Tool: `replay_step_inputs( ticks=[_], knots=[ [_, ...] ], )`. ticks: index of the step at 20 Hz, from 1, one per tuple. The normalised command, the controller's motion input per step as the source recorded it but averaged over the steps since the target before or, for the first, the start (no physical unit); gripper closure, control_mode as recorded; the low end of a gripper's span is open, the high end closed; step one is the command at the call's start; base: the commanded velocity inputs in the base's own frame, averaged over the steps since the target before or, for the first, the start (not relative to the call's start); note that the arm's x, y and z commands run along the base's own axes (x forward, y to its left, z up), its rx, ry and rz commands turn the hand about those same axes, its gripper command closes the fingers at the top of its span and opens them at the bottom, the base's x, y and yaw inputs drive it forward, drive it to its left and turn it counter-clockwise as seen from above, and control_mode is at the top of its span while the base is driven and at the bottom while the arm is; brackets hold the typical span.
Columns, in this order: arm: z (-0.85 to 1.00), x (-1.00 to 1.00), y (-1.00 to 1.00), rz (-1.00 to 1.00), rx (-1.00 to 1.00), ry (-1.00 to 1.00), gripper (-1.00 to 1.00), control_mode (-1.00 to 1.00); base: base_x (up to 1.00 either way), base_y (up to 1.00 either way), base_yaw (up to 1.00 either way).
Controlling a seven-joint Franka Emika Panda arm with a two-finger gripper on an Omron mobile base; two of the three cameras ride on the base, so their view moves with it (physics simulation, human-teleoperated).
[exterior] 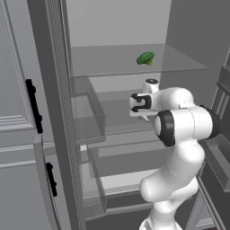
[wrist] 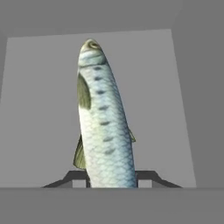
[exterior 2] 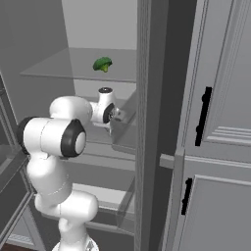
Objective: Place one broccoli and one fish in each tupperware on the nearby counter, to pack two identical lunches.
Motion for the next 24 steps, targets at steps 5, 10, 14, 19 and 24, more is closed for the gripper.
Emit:
replay_step_inputs(
  ticks=[5, 10, 14, 19, 24],
  knots=[
    [0.26, -1.0, 0.15, 0.0, 0.0, -0.05, 1.0, -1.0, 0.0, 0.0, 0.0],
    [0.7, -1.0, 0.03, 0.02, 0.0, -0.02, 1.0, -1.0, 0.0, 0.0, 0.0],
    [0.49, -1.0, 0.1, 0.0, 0.0, 0.0, 1.0, -1.0, 0.0, 0.0, 0.0],
    [0.01, -1.0, 0.01, 0.0, 0.0, -0.05, 1.0, -1.0, 0.0, 0.0, 0.0],
    [0.0, -1.0, 0.0, 0.0, 0.0, -0.06, 1.0, -1.0, 0.0, 0.0, 0.0]
  ],
)
